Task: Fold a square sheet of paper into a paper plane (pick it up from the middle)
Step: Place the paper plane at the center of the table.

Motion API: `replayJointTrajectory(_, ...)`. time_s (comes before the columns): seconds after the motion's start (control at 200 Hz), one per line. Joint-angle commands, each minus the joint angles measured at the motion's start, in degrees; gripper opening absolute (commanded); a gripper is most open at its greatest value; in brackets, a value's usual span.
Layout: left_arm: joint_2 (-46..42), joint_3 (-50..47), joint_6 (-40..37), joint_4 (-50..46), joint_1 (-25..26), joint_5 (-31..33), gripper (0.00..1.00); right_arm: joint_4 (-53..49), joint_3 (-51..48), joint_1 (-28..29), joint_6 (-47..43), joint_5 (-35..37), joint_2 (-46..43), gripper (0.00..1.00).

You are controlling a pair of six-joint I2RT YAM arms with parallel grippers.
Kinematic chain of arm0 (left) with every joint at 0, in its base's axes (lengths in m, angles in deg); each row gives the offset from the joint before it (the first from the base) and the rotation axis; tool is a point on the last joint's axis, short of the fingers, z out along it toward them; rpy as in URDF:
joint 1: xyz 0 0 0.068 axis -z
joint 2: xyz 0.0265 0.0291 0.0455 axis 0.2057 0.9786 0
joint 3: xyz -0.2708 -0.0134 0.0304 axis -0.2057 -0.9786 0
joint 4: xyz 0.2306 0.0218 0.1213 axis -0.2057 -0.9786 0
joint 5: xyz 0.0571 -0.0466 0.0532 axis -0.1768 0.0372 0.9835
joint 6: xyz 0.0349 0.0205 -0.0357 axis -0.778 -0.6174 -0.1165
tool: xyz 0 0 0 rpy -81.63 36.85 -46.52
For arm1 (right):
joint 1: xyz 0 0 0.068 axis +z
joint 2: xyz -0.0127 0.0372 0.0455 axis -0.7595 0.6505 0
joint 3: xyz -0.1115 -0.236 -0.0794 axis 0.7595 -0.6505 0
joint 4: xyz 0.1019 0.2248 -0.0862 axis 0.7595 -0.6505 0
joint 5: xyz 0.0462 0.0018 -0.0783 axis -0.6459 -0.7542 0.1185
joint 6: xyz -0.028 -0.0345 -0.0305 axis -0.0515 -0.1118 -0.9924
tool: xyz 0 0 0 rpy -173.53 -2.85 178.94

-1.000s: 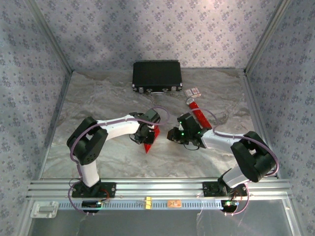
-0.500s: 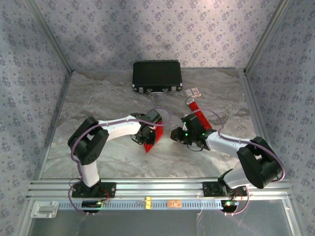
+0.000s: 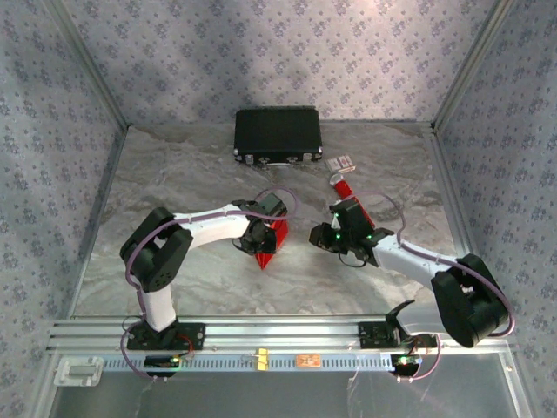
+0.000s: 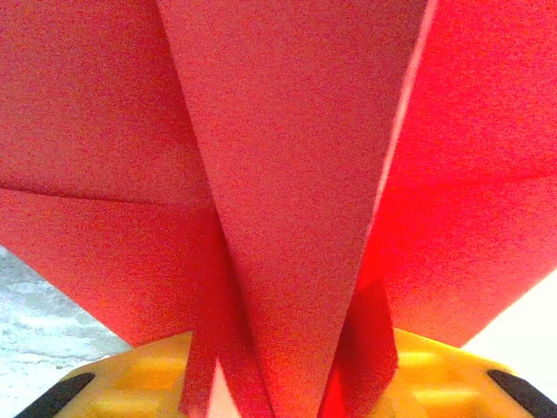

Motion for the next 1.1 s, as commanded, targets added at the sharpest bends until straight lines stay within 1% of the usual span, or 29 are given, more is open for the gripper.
replayJointTrajectory(0.0,-0.9,-2.0,4.8,1.5,0.1,1.1,0.38,-2.2,-0.9,-0.6,-1.9,0.1,-1.6,0.26)
replayJointTrajectory(0.22,-5.6,-2.8,7.7,2.1,0.1,1.0,0.41,-2.7,-1.5,-0.9,-1.8,0.3,-4.2,0.26)
replayJointTrajectory(0.34,-7.9,-2.8,7.5,1.8,0.2,1.3,0.42,-3.6,-1.7,-1.0,-1.8,0.8,-5.4,0.27)
replayJointTrajectory(0.435,-9.8,-3.2,7.3,1.7,0.2,2.0,0.45,-4.5,-1.9,-1.1,-1.8,1.5,-6.3,0.27)
replayJointTrajectory(0.62,-13.2,-4.1,6.4,0.9,0.2,2.3,0.46,-6.5,-1.8,-1.7,-1.9,2.7,-8.4,0.28)
replayJointTrajectory(0.74,-18.5,-5.9,4.7,1.0,0.1,6.0,0.48,-10.3,-0.3,-2.5,-3.6,6.2,-11.2,0.29)
replayJointTrajectory(0.765,-20.0,-6.4,4.0,1.1,0.0,7.3,0.49,-11.7,0.4,-2.9,-4.5,7.4,-12.0,0.33)
replayJointTrajectory(0.79,-21.5,-7.1,3.4,1.3,-0.3,8.6,0.51,-13.0,1.2,-3.2,-5.5,9.0,-12.8,0.38)
replayJointTrajectory(0.86,-26.1,-9.5,0.8,2.8,-2.1,11.3,0.56,-16.4,3.4,-4.4,-8.0,14.3,-15.4,0.48)
replayJointTrajectory(0.879,-27.5,-10.5,-0.1,3.4,-3.1,11.8,0.59,-16.9,3.8,-4.9,-10.7,16.1,-16.2,0.51)
replayJointTrajectory(0.924,-30.8,-13.0,-2.5,5.6,-5.4,13.0,0.64,-17.9,5.1,-6.3,-11.1,19.9,-17.5,0.63)
replayJointTrajectory(0.989,-35.6,-17.2,-6.6,9.4,-9.7,14.0,0.73,-18.5,6.6,-8.8,-14.5,26.2,-18.3,0.77)
replayJointTrajectory(1.049,-39.3,-20.8,-10.4,12.4,-14.4,15.3,0.83,-18.2,7.9,-11.5,-17.4,32.5,-17.4,0.82)
replayJointTrajectory(1.094,-41.2,-22.6,-13.6,14.2,-18.4,15.3,0.95,-16.3,8.4,-13.6,-21.0,36.8,-15.7,0.83)
